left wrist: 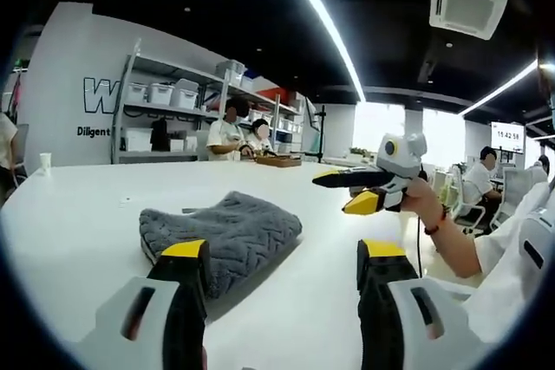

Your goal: Open the folded towel by lifting each exposed corner and separating the folded layers until the towel lies flat within the target outline without major curled edges

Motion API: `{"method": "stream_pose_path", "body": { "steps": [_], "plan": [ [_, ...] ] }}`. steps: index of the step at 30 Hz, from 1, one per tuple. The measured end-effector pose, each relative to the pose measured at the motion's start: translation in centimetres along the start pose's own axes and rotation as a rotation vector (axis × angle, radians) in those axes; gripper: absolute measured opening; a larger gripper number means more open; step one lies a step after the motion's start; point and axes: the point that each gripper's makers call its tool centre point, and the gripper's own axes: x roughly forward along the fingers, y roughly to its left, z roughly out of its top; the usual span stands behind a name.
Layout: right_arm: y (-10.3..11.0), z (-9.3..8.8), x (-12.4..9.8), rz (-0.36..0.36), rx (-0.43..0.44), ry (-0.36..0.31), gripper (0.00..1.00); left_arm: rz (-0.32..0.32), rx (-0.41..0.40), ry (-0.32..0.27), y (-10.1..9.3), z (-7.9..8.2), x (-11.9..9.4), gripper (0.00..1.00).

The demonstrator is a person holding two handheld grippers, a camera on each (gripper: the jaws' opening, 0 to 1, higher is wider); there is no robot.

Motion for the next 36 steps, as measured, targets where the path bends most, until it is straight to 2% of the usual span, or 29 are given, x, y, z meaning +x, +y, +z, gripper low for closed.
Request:
{"method": "stream_pose_path", "body": {
  "steps": [2,4,25,36],
  "plan": [
    [-0.1,-0.1,0.1,0.001,0.003,0.002,0.58,0.03,0.016,0.002,0.7,0.0,0.0,0.68],
    [-0.3,-0.4,0.3,0.001,0.01,0.009,0.58,0.029,0.009,0.016,0.8,-0.2,0.2,0.68],
    [-0.8,-1.1,1.1,-0.006,0.028,0.03,0.54,0.017,0.011,0.01,0.9,-0.4,0.9,0.69],
    [-1.5,-0.7,1.4,-0.028,0.047,0.015,0.5,0.031,0.018,0.01,1.4,-0.2,1.1,0.68]
  ]
}}
